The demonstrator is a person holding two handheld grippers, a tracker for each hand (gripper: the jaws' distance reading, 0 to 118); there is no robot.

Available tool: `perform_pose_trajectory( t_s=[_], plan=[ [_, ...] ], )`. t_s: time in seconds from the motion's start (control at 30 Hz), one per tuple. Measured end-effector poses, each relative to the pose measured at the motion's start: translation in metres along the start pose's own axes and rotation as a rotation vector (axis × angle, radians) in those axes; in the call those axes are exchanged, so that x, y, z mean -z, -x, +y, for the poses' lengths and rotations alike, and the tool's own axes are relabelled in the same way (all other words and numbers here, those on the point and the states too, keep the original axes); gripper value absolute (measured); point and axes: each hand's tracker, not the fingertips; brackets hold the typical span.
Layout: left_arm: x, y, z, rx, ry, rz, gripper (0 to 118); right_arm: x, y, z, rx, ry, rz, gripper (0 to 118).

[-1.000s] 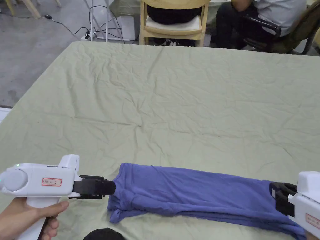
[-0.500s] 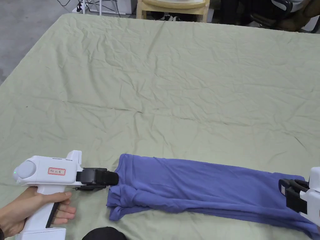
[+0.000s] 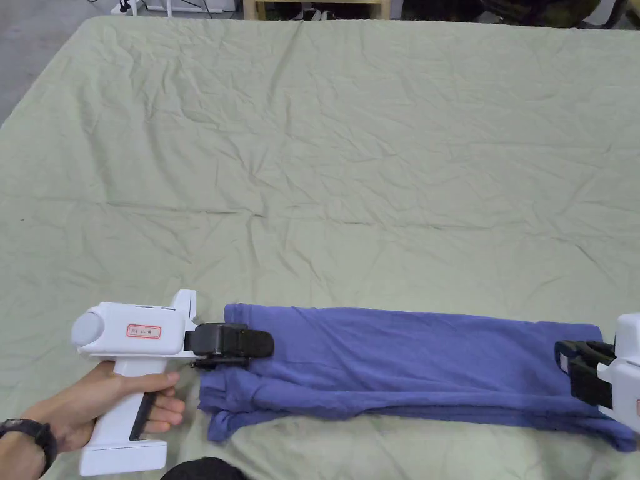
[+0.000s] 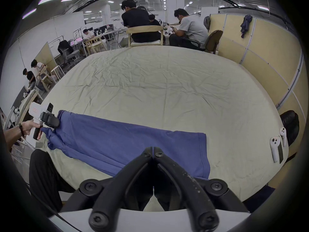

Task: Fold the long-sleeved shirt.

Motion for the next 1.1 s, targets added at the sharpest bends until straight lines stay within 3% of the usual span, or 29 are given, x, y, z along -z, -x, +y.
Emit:
perform_pose_trajectory(
  t_s=[0.13, 0.17, 0.23, 0.3, 0.5, 0.6, 0.87, 1.1],
  plan=[
    [0.015, -0.004, -0.003, 0.023, 0.016, -0.023, 66, -0.002, -0.003, -0.003, 0.009, 0.007, -0.006, 0],
    [0.016, -0.006, 0.001, 0.017, 0.037, -0.02, 59, -0.002, -0.004, -0.004, 0.012, 0.007, -0.008, 0],
    [0.018, -0.012, 0.004, 0.029, 0.066, 0.101, 28, -0.001, -0.005, -0.004, 0.016, 0.011, -0.007, 0],
    [0.021, -0.021, 0.003, 0.053, 0.081, 0.172, 20, -0.001, -0.005, -0.003, 0.019, 0.008, -0.008, 1],
    [0.019, -0.044, 0.002, 0.223, 0.119, 0.263, 15, -0.007, -0.001, 0.003, 0.031, -0.019, 0.019, 0],
    [0.014, -0.052, 0.0, 0.22, 0.104, 0.351, 14, -0.01, 0.002, 0.006, 0.032, -0.038, 0.034, 0],
    [-0.028, -0.048, 0.004, 0.212, 0.084, 0.38, 14, -0.018, 0.001, 0.005, 0.036, -0.066, 0.067, 0],
    [-0.091, -0.034, 0.017, 0.152, 0.004, 0.589, 14, -0.024, -0.007, 0.003, 0.048, -0.085, 0.066, 0]
  ],
)
